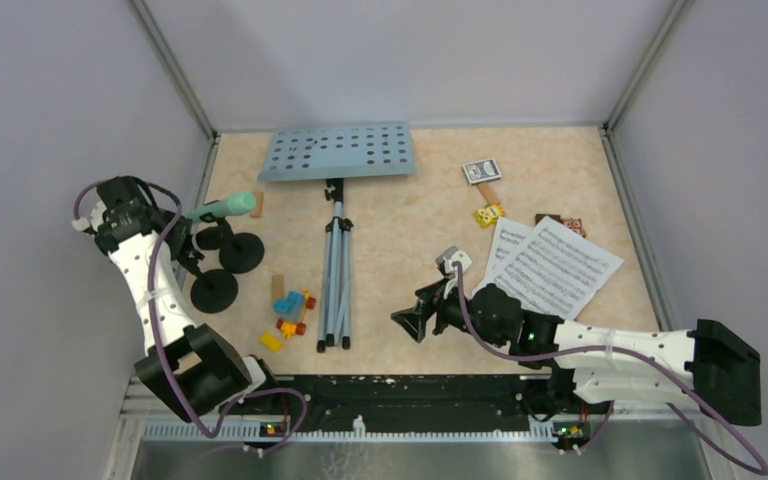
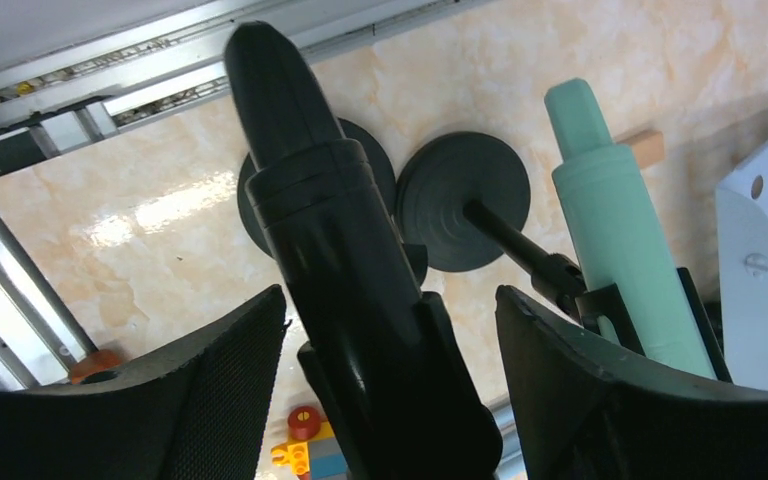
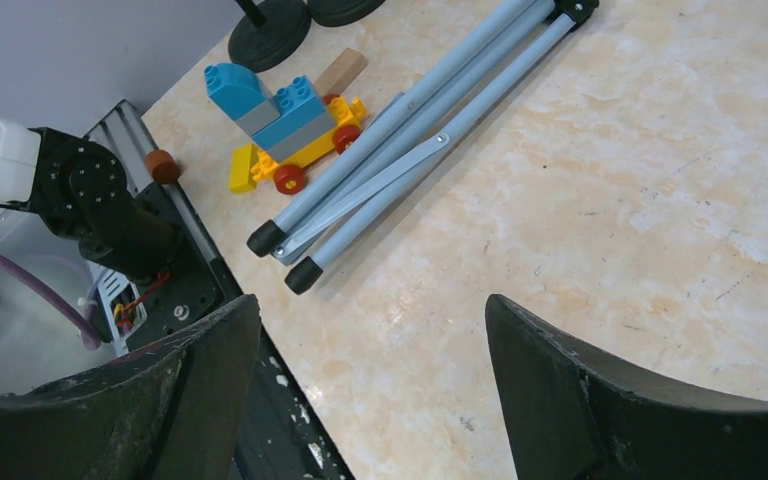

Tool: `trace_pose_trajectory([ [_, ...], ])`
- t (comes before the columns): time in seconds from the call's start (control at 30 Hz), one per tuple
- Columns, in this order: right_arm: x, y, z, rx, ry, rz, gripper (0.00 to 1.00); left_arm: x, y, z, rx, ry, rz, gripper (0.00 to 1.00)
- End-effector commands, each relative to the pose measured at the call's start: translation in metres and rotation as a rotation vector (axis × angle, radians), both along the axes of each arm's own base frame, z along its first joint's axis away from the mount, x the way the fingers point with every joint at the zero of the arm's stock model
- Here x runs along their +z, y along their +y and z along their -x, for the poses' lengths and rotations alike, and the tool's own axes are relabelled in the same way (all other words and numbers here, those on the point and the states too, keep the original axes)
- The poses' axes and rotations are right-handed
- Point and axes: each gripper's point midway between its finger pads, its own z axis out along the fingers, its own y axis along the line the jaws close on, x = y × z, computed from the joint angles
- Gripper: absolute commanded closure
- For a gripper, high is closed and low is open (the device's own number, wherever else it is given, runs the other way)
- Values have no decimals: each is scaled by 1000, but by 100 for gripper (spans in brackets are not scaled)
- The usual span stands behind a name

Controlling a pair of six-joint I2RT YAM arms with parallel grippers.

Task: Pack up the instrument practice props

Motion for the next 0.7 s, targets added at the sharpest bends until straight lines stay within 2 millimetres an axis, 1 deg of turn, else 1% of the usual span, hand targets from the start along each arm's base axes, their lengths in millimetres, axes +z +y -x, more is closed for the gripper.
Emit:
trace_pose_trajectory([
  [0.0,12,1,2,2,-1,-47,19,11,-7,-13,-32,-105,17,22],
  [0.17,11,-1,2,-10,8,-44,19,10,-13,-15,-45,-124,46,35],
  [0.23,11,-2,2,-11,11,-45,19,14,-14,-16,-49,-140,43,43],
  [0.3,10,-2,2,-11,13,-45,19,24,-15,-16,-51,-165,26,53],
  [0.37,10,-2,2,-12,15,-45,19,39,-14,-14,-47,-194,0,68],
  [0.4,10,-3,2,-12,16,-44,19,47,-14,-13,-44,-205,-12,80],
  [0.43,10,-3,3,-11,16,-43,20,57,-13,-11,-39,-216,-29,88],
  [0.5,10,-4,3,-11,18,-43,20,77,-12,-5,-23,-238,-63,100],
  [0.6,9,-5,4,-10,20,-38,20,110,-13,3,-3,-283,-109,100],
  [0.67,9,-6,4,-12,19,-38,20,127,-18,6,-9,-317,-119,100],
])
